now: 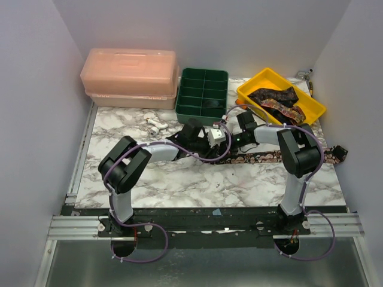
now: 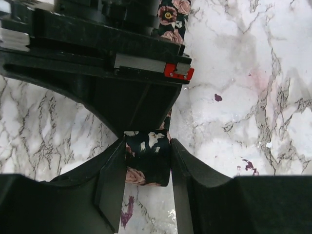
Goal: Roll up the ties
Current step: Roll the tie at the center of the board.
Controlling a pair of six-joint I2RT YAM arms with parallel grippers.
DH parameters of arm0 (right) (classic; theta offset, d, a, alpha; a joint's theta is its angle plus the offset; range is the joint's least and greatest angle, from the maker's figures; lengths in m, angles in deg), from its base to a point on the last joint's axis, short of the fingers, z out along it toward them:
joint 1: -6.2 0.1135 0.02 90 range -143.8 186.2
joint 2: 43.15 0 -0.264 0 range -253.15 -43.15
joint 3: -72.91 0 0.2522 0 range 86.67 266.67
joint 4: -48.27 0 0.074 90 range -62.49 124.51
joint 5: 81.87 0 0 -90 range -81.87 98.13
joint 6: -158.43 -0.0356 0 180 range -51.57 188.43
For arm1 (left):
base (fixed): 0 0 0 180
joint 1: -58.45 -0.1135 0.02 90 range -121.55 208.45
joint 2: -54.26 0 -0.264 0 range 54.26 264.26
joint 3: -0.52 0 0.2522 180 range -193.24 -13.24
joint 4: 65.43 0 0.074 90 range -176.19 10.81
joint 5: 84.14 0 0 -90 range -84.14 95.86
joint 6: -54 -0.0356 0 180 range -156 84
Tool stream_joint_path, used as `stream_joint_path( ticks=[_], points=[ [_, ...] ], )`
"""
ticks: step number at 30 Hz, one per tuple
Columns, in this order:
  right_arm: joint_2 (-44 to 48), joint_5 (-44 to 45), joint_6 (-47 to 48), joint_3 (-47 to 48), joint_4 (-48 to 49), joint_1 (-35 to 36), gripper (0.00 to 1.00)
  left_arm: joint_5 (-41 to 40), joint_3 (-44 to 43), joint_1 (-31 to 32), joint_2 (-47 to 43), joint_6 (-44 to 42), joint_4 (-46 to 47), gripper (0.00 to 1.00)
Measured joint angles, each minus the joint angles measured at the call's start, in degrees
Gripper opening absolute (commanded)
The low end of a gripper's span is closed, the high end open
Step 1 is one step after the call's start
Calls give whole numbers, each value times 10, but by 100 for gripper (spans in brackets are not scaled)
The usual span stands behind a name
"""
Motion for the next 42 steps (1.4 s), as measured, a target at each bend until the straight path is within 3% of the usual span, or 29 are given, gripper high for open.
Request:
stream_joint_path(
  ticks=[12,18,29,39,42],
  points=[
    [2,-5,-12,-7,11,-2,5,-30,-5,5,40,-43,-32,38],
    [6,-5,-9,-3,1,-3,21,-42,-6,6,40,-65,-39,34],
    [42,-12,21,43,-126,-68,55,-59,-39,10,40,-93,-109,35],
    [50,-38,-11,24,-91,-15,51,-56,-64,10,44,-101,-163,37],
    [32,-39,-21,24,-76,-15,45,-53,-66,7,44,-101,-168,37]
  ],
)
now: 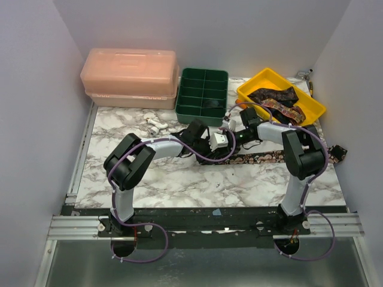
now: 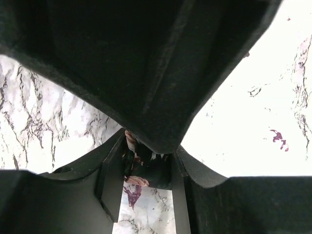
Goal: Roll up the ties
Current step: Roll the tie at the center of the board.
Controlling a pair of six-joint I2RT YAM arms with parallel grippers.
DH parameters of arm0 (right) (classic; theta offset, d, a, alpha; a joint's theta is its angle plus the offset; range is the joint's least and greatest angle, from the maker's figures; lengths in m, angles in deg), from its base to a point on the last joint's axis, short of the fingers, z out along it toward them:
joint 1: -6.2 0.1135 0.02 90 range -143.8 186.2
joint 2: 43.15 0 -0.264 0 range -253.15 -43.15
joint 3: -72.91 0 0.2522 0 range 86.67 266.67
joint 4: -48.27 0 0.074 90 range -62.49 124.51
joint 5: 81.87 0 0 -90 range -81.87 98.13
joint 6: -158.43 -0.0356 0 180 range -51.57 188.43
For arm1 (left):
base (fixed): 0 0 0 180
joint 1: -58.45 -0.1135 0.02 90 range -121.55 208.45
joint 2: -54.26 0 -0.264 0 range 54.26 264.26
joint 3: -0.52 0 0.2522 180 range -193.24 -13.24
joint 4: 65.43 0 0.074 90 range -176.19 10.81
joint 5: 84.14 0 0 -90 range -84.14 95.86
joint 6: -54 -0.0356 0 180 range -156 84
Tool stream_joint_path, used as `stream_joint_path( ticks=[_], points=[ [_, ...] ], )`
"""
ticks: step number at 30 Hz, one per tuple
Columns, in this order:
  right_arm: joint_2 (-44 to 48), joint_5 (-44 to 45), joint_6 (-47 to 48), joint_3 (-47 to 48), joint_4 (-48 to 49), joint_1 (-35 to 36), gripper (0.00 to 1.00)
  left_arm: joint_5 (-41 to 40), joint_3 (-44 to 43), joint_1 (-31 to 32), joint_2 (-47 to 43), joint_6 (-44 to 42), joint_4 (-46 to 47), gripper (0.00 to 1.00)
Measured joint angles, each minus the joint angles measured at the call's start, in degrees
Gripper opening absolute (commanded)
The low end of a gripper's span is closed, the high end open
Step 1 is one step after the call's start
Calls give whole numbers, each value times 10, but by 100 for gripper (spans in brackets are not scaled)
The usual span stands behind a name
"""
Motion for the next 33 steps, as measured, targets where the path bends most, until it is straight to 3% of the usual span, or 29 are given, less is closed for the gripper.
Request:
stream_joint_path(
  ticks=[4,10,12,20,27,33],
  points=[
    [-14,-2,-9,-2,12,0,34,0,-2,1,0,-1,-4,39],
    [-17,-5,-10,-7,17,0,1,3,-3,1,0,0,-6,42],
    [-19,-6,-13,-7,17,0,1,5,-3,1,0,1,-6,43],
    [-28,6,2,-7,-4,-11,1,21,10,-4,-4,11,18,68],
    [-58,19,5,10,-43,-16,1,42,117,-24,-56,35,132,76],
    [-72,24,7,32,-76,-16,1,49,141,-26,-60,39,201,78]
  ],
)
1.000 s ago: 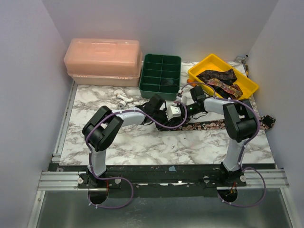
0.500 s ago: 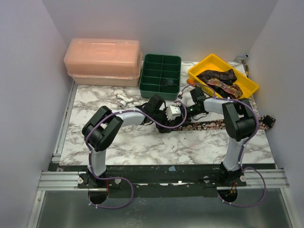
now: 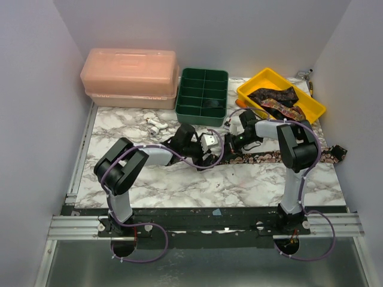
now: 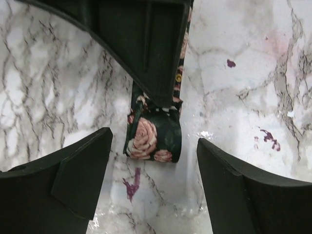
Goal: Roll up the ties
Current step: Roll the tie at the center of the board.
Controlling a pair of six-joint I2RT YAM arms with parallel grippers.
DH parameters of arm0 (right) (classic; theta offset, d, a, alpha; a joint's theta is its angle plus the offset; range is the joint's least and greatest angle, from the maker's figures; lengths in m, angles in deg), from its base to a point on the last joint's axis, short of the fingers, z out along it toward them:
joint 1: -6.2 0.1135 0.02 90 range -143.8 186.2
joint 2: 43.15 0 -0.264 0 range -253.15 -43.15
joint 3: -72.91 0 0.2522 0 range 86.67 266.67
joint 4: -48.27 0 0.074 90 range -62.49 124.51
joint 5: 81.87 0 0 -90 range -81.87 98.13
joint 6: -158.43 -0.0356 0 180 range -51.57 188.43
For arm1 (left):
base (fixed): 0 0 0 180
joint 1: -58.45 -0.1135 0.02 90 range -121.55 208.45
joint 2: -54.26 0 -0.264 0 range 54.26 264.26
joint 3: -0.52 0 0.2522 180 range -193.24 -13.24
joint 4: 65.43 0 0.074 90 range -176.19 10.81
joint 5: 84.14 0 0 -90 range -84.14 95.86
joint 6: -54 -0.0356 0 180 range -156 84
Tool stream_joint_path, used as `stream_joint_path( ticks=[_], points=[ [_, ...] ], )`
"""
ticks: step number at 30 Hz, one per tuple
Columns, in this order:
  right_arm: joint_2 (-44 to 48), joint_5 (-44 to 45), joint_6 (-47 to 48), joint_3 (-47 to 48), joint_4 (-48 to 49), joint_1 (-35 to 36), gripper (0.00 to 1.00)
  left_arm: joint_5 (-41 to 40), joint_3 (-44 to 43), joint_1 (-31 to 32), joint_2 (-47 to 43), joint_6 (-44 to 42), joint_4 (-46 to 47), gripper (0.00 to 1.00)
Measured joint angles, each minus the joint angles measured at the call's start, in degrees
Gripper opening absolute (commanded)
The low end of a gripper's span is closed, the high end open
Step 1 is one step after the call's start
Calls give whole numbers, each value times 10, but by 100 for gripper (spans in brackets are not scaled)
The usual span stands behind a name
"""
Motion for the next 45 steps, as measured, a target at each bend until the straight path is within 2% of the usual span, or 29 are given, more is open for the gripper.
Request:
stream_joint_path(
  ticks=[4,8,10,12,14,16,17,18,19,20,22,23,24,27,30,36,37,45],
  points=[
    [-10,0,2,13,-19,0,0,5,-4,2,16,2,46,69],
    [-15,4,9,24,-37,0,1,8,-10,6,41,-2,52,72],
    [-16,5,13,27,-41,0,0,8,-11,11,48,-12,55,70],
    [-16,4,15,27,-41,0,1,7,-13,18,49,-23,55,57],
    [-16,4,15,27,-42,0,0,-1,-19,26,53,-35,52,35],
    [-16,4,15,27,-42,0,1,-6,-23,33,54,-48,50,20],
    [-16,4,15,27,-43,0,1,-8,-24,35,54,-54,48,18],
    [-16,3,15,27,-44,0,1,-7,-24,36,54,-60,46,21],
    [-16,3,14,27,-45,0,1,-5,-24,36,53,-68,44,31],
    [-16,3,14,27,-45,0,1,-3,-23,36,51,-72,43,49],
    [-15,3,12,27,-45,0,1,-4,-17,36,46,-79,43,70],
    [-15,4,12,27,-45,0,1,-2,-9,33,40,-76,44,77],
    [-15,6,12,27,-45,2,0,-1,-2,31,35,-70,43,79],
    [-15,9,13,27,-46,1,1,2,30,17,16,-36,56,79],
    [-15,11,15,27,-48,1,1,5,46,2,8,-11,72,73],
    [-15,17,16,30,-56,1,1,5,55,-3,8,-8,86,48],
    [-16,17,16,30,-57,1,1,5,55,-3,8,-9,87,47],
    [-16,17,16,30,-57,1,1,9,29,10,8,-16,80,44]
  ],
)
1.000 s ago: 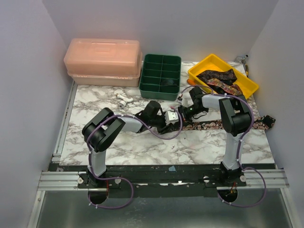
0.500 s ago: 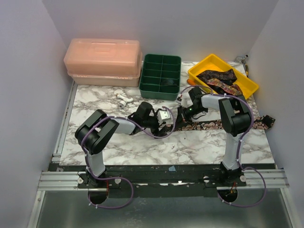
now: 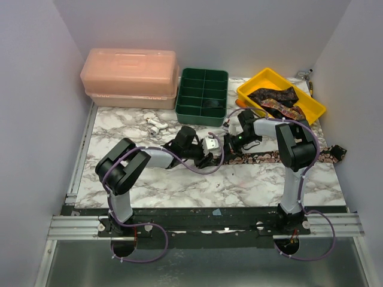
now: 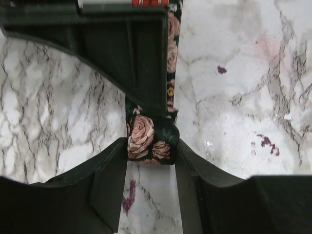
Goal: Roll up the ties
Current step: Roll the tie at the center of the board.
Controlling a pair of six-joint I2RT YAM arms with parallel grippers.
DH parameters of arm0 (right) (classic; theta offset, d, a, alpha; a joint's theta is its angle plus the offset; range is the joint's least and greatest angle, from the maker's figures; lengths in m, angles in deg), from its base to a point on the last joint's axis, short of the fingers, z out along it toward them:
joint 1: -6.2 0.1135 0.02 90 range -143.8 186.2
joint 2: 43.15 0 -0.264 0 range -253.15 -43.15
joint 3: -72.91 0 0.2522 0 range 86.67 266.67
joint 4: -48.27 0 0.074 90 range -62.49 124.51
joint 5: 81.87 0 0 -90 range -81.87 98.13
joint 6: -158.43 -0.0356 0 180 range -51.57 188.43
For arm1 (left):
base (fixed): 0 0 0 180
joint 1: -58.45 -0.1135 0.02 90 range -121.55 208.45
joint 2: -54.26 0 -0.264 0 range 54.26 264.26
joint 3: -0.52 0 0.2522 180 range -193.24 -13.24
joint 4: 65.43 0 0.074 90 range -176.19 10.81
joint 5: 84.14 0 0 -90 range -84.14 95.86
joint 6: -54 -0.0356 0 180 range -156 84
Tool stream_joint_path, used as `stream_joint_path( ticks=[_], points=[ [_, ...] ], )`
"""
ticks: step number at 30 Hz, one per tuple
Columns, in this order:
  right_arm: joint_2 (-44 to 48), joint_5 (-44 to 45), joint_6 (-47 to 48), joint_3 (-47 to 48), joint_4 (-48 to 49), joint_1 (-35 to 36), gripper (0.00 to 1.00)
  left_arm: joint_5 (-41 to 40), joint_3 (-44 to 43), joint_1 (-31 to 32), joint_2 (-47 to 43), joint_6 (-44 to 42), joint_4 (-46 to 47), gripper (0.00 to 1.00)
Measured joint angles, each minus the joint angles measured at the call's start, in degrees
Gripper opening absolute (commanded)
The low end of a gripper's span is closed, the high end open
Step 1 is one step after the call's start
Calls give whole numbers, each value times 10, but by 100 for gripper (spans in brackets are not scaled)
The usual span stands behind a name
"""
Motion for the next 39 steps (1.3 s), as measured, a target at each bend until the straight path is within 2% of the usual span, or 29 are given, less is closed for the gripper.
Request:
stream_joint_path(
  ticks=[7,13,18,22,25,29,33,39],
  points=[
    [-2,-3,0,1,-2,0,0,7,-53,22,23,4,0,40],
    [-4,-3,0,3,-8,-4,1,16,-93,24,66,10,-7,42],
    [-5,-4,7,3,-8,-5,1,16,-84,24,67,8,-4,48],
    [-5,-6,14,3,-8,-5,1,13,-73,21,68,8,-12,60],
    [-5,-6,15,3,-8,-5,0,13,-61,14,64,9,-8,61],
    [-5,-6,15,3,-8,-5,1,12,-35,-6,40,7,-17,60],
    [-5,-6,15,3,-8,-5,1,11,-24,-23,26,-2,-30,52],
    [-5,-6,15,3,-8,-5,0,16,-23,-14,26,-9,-33,48]
  ],
)
